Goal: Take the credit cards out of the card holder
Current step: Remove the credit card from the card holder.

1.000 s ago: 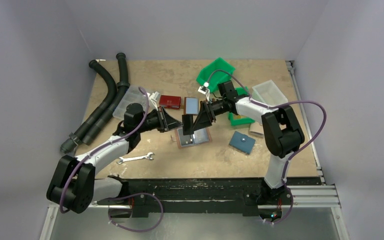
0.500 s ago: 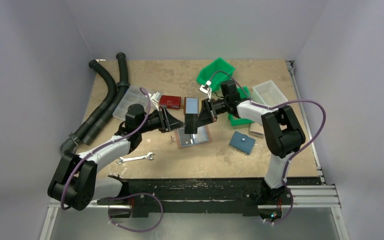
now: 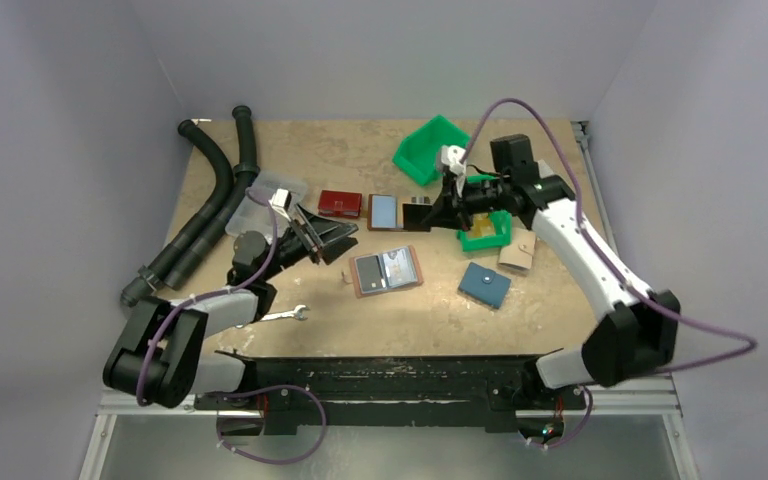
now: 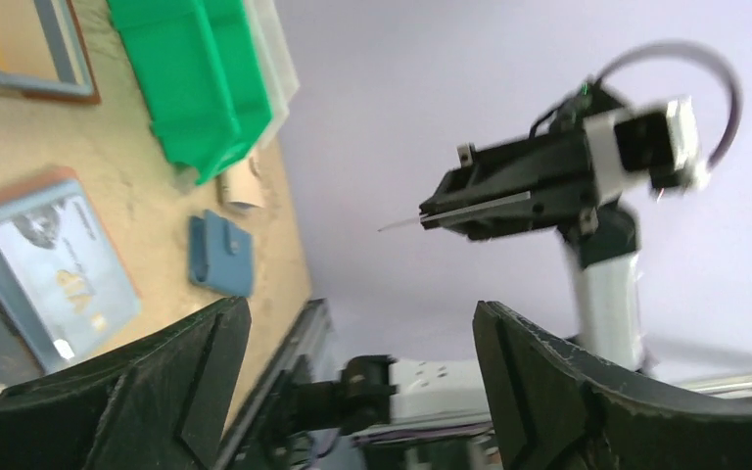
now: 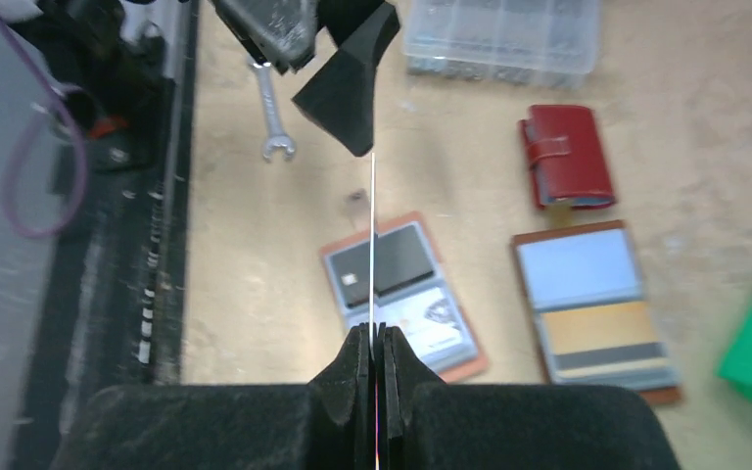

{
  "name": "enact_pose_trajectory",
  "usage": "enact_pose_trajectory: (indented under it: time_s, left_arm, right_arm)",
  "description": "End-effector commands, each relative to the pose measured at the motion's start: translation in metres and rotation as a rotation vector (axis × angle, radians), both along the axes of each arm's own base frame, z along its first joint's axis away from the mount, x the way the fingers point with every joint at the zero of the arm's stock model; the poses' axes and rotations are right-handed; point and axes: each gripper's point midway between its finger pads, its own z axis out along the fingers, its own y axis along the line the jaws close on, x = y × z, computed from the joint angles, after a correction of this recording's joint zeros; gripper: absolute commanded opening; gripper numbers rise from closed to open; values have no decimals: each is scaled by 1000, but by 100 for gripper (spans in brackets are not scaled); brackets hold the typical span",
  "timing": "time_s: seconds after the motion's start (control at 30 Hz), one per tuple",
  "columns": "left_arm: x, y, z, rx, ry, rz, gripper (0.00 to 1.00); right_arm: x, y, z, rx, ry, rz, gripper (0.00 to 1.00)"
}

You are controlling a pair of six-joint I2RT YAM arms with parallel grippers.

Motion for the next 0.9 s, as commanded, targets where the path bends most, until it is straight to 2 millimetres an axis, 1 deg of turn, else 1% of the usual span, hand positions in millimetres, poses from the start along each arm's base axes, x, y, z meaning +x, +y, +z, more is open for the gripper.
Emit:
enact_pose_trajectory:
  time_s: [0.0, 0.07, 0.13, 0.2, 0.27, 0.3, 0.33, 0.37, 0.4, 0.53, 0.63, 0.7, 0.77, 0.87]
  left_arm:
    - [-19, 11, 60, -379, 6, -9, 93]
    - [-22, 5, 58, -398, 50, -19, 96]
    - [-23, -3, 54, -368, 71, -10, 97]
    - [-22, -11, 49, -306, 95, 13, 97]
    - [-15, -19, 39, -199, 143, 63, 98]
    - [-10, -20, 33, -129, 188, 117, 98]
    - [-5, -21, 19, -42, 261, 163, 99]
    - [-4, -22, 10, 37, 321, 199, 99]
    - [-7, -21, -2, 107, 379, 214, 98]
    - [-12, -38, 2, 79, 418, 173, 89]
    - [-15, -57, -3, 95, 438, 150, 87]
    - [-18, -71, -5, 93, 452, 122, 87]
    - [-22, -83, -5, 95, 459, 103, 87]
    - [-27, -95, -6, 102, 470, 86, 87]
  right_arm:
    - [2, -27, 9, -109, -392, -36, 0]
    - [-11, -29, 17, -84, -571, 25, 0]
    - [-22, -30, 17, -77, -707, 97, 0]
    - [-24, -31, 11, -101, -736, 138, 0]
    - [-22, -33, 7, -126, -794, 164, 0]
    - [-23, -33, 6, -131, -823, 184, 0]
    - [-25, -33, 4, -130, -840, 197, 0]
    - [-26, -32, 2, -123, -850, 203, 0]
    - [-27, -31, -2, -114, -857, 211, 0]
    - [-42, -29, -24, -99, -922, 316, 0]
    - [-48, -27, -26, -69, -942, 343, 0]
    - [-46, -28, -27, -78, -952, 331, 0]
    - [-40, -30, -30, -99, -952, 296, 0]
    - [-32, -32, -31, -118, -951, 252, 0]
